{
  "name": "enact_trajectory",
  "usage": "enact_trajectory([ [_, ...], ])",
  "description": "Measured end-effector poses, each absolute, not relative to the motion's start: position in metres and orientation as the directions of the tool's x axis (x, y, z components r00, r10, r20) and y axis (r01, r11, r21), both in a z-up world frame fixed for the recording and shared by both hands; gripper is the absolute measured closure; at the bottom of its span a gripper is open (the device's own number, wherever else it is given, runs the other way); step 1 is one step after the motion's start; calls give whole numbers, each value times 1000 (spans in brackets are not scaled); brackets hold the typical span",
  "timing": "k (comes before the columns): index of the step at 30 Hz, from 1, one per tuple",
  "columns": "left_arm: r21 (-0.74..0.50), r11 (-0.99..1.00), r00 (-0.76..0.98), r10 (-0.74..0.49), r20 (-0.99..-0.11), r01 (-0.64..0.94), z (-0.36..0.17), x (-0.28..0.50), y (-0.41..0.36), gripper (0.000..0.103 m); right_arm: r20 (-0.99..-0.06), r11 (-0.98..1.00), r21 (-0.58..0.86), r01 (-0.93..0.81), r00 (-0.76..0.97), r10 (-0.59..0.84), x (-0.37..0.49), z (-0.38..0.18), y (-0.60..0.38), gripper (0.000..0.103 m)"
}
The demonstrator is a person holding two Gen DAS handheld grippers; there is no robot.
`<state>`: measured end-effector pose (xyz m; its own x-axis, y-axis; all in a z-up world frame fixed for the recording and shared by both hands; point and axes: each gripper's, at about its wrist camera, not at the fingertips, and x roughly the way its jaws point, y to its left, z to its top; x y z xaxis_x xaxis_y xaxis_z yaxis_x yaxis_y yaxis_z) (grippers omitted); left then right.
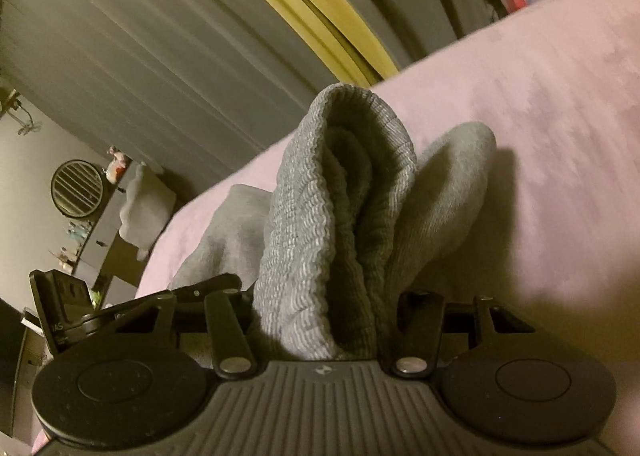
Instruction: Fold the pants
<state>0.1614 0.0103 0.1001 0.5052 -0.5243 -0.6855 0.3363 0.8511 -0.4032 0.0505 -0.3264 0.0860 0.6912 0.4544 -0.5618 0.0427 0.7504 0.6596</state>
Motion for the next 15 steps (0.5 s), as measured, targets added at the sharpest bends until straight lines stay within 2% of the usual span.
enact_trajectory([
  [3, -405, 863, 508, -505, -698, 302, 99, 176, 9, 77, -560, 762, 646, 41, 705, 436, 62, 90, -329, 49],
  [4, -393, 871, 507, -491, -709, 294, 95, 179, 8, 72, -566, 767, 640, 48, 705, 428, 61, 88, -336, 48],
  [6, -327, 910, 501, -414, -760, 256, 84, 183, 5, 62, -626, 799, 591, 108, 687, 370, 68, 81, -339, 37],
  [8, -273, 935, 512, -352, -783, 226, 73, 178, 9, 41, -719, 854, 477, 207, 651, 243, 71, 74, -334, 31],
  [9, -254, 945, 533, -325, -781, 205, 71, 173, 13, 37, -763, 872, 424, 244, 615, 199, 70, 68, -333, 26],
  [11, -217, 962, 564, -273, -779, 165, 66, 160, 23, 16, -792, 884, 376, 278, 592, 150, 60, 59, -333, 19],
  [15, -261, 958, 568, -282, -773, 120, 65, 133, 43, 16, -744, 885, 390, 253, 653, 141, 34, 64, -331, 12],
])
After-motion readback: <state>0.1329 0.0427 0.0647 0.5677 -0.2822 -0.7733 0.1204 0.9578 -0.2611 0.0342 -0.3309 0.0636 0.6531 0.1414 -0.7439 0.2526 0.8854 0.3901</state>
